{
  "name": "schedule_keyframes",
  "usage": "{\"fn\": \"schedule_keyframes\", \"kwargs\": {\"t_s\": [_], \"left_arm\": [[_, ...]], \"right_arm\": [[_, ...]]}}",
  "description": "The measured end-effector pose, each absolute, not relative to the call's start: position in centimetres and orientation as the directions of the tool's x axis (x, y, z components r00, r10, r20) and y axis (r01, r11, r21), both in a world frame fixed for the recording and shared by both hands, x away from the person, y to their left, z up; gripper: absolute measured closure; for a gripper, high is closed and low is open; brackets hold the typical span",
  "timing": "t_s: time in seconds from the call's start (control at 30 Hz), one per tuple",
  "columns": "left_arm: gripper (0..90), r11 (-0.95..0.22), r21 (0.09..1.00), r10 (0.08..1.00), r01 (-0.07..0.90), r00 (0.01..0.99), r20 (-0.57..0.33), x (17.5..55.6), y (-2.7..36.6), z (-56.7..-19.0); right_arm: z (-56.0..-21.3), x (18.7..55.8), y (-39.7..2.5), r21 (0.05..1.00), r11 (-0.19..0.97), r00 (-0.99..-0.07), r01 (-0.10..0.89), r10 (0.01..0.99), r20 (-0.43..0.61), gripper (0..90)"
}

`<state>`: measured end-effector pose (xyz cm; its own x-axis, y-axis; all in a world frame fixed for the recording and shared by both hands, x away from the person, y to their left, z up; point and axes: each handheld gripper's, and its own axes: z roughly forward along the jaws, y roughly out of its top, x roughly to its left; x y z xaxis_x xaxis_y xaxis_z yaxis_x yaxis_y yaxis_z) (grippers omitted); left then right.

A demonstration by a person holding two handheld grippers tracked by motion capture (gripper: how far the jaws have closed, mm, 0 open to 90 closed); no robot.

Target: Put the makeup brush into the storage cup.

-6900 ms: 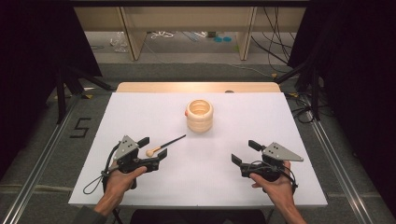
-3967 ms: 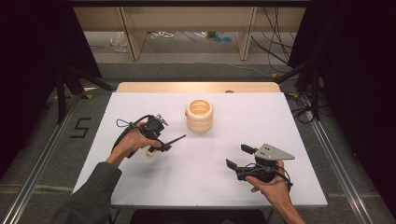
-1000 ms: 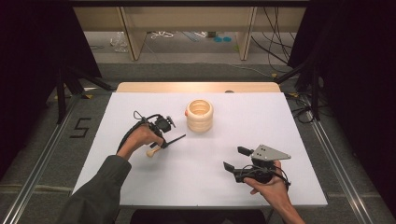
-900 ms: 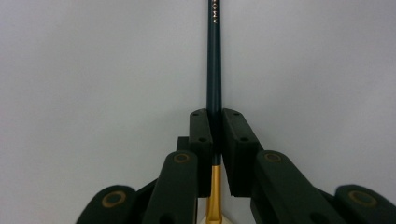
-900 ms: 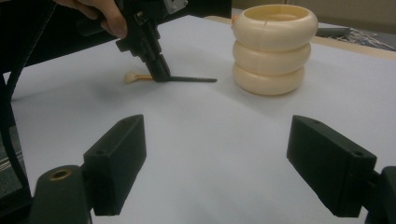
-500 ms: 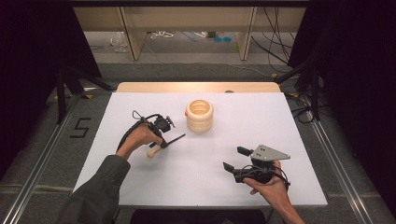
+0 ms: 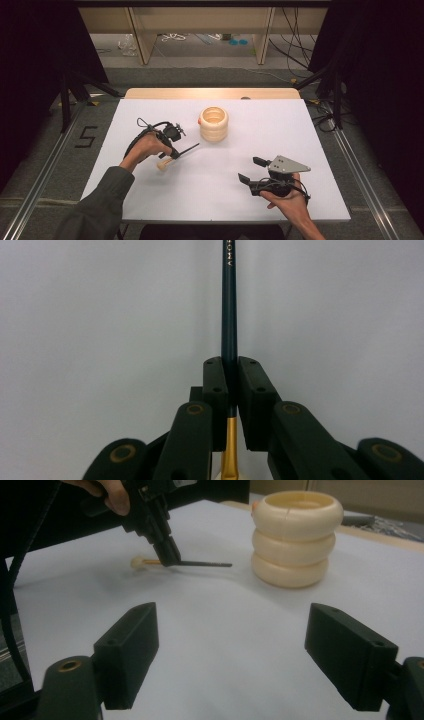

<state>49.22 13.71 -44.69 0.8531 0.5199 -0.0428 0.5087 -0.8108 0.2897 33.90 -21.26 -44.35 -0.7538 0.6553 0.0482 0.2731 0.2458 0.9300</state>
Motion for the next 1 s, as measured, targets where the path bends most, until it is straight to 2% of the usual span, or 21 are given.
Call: {"fn": "schedule_keyframes", "kwargs": {"t_s": [0.3,0.53,0.63,1.0], "left_arm": [[82.9,-0.817,0.33,0.475,0.473,0.876,-0.081,47.7,13.2,-43.5],[82.8,-0.813,0.385,0.423,0.436,0.898,-0.123,46.0,12.2,-42.7],[82.9,-0.809,0.409,0.404,0.422,0.905,-0.135,45.0,11.5,-42.7],[82.9,-0.835,0.406,0.337,0.371,0.929,-0.156,42.8,9.9,-42.5]], "right_arm": [[-44.1,33.4,-20.2,0.932,0.283,-0.772,0.225,0.635,-0.006,18.4],[-44.0,33.3,-19.5,0.943,0.275,-0.79,0.188,0.612,-0.021,17.5],[-43.7,32.9,-19.2,0.941,0.302,-0.799,0.156,0.598,-0.059,17.4],[-43.6,32.5,-18.4,0.926,0.36,-0.832,0.114,0.544,-0.109,16.3]]}}
